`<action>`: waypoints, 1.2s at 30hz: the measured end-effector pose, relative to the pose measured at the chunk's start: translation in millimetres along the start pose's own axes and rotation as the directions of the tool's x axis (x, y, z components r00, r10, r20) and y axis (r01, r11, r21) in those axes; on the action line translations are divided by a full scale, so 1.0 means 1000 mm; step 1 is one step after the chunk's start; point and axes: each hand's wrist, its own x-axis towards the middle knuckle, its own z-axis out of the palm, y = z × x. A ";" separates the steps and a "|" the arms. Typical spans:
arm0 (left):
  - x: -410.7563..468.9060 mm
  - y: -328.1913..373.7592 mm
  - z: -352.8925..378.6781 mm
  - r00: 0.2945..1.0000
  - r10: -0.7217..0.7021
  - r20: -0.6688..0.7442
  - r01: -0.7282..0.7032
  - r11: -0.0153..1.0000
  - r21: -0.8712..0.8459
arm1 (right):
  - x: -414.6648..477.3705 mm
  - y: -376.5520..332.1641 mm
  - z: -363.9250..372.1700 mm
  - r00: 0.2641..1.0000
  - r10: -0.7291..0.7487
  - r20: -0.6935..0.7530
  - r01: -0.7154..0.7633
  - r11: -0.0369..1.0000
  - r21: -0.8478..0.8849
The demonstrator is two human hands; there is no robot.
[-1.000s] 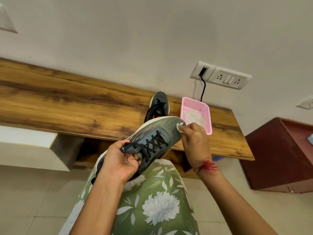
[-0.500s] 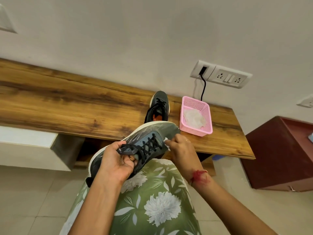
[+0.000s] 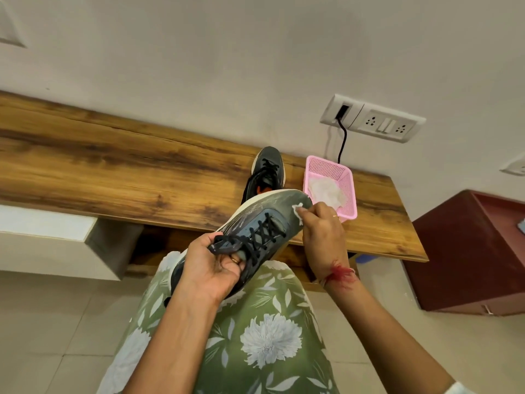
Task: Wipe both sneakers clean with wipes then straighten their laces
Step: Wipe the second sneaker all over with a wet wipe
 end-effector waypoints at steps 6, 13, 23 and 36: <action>0.002 0.008 -0.005 1.000 0.022 -0.022 -0.022 1.000 0.013 | -0.020 -0.007 0.009 0.994 -0.098 0.050 0.100 0.994 -0.036; 0.002 0.008 -0.003 1.000 0.031 -0.001 -0.031 0.999 -0.014 | 0.008 0.031 -0.021 0.980 0.099 -0.171 -0.078 0.989 0.125; 0.001 0.003 -0.004 1.000 0.002 0.023 -0.001 0.999 -0.040 | -0.009 0.005 0.002 0.989 0.119 -0.085 -0.104 0.982 0.157; 0.019 -0.001 -0.015 0.995 0.083 -0.047 -0.081 0.996 0.038 | -0.029 -0.038 0.008 0.976 0.203 0.078 -0.215 0.952 0.218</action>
